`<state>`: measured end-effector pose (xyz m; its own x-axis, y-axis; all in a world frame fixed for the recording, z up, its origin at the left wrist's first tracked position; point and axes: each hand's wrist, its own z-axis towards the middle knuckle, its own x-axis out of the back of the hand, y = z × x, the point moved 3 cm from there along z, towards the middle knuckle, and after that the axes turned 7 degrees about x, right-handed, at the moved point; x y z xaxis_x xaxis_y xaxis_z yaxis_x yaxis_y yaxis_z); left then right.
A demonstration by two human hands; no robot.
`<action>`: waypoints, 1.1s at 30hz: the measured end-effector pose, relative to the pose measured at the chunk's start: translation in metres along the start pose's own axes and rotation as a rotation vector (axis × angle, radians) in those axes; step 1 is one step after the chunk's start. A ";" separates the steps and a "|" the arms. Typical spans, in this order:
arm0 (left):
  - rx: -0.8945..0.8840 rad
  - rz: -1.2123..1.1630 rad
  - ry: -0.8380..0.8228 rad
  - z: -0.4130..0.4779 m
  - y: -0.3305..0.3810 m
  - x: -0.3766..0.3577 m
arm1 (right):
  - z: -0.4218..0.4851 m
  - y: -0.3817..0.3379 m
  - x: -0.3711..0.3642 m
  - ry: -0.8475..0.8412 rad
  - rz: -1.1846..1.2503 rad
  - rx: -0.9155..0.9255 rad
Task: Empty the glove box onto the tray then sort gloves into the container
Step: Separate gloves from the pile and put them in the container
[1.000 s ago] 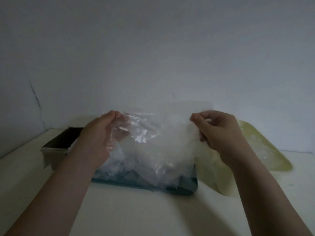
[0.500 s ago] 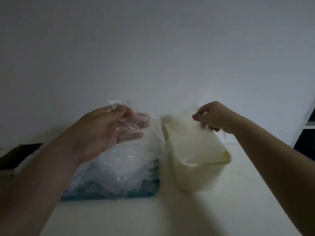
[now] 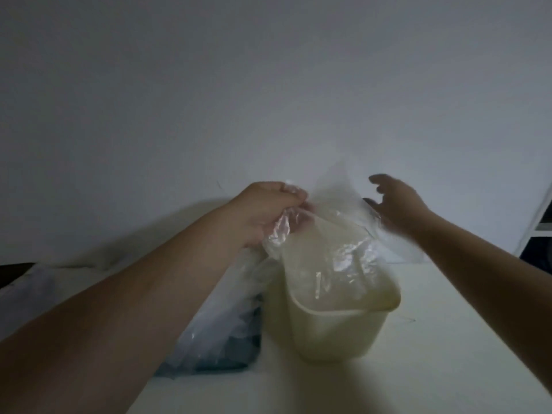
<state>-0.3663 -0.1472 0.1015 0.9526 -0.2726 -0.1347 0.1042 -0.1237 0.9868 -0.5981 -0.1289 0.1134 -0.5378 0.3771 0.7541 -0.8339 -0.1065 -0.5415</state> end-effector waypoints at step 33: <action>-0.098 1.416 0.285 -0.088 -0.114 0.170 | -0.048 -0.121 -0.077 -0.196 -0.126 0.251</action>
<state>-0.1912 -0.0958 -0.0256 0.2933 0.0885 0.9519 -0.9485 0.1518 0.2781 -0.4501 -0.1004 0.1027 -0.4219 0.2207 0.8794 -0.8866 -0.3031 -0.3493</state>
